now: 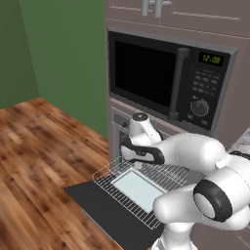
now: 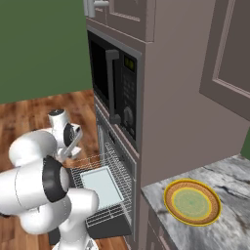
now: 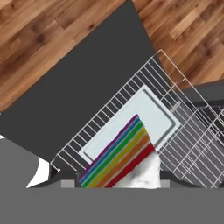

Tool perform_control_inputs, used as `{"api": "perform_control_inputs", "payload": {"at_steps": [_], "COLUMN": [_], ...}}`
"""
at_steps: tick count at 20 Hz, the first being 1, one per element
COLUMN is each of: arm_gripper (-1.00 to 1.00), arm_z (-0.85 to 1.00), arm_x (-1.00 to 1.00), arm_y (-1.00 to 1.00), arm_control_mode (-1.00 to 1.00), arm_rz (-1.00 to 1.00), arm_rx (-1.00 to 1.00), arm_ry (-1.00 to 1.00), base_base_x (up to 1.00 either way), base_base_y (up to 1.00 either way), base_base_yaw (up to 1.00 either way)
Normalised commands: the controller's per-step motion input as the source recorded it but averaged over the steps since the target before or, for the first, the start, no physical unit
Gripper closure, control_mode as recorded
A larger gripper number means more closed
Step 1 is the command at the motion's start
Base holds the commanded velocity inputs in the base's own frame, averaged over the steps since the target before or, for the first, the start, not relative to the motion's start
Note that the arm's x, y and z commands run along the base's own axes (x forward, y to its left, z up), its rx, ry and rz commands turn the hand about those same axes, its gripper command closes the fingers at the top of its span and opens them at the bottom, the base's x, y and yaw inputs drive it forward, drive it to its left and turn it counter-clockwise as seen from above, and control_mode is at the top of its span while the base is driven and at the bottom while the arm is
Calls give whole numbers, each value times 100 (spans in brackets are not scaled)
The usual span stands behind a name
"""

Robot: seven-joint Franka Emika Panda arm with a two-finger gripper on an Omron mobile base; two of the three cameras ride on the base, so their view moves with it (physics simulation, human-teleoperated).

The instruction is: Take the baked cake out of the oven and place it on the plate for cooling. Then close the oven door.

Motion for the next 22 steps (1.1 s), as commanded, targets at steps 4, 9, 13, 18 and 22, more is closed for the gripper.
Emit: {"api": "perform_control_inputs", "payload": {"at_steps": [4,9,13,18,22], "arm_gripper": [100,100,100,100,100], "arm_z": [100,100,93,40,2], "arm_x": [-4,-25,-61,-82,-87], "arm_y": [-2,-18,-23,-52,-90], "arm_control_mode": [-100,-100,-100,-100,-100], "arm_rz": [0,-1,0,0,-1], "arm_rx": [0,-1,0,0,0], "arm_ry": [3,1,2,-1,-3], "base_base_x": [0,0,0,0,0], "base_base_y": [0,0,0,0,0], "base_base_yaw": [0,0,0,0,0]}}
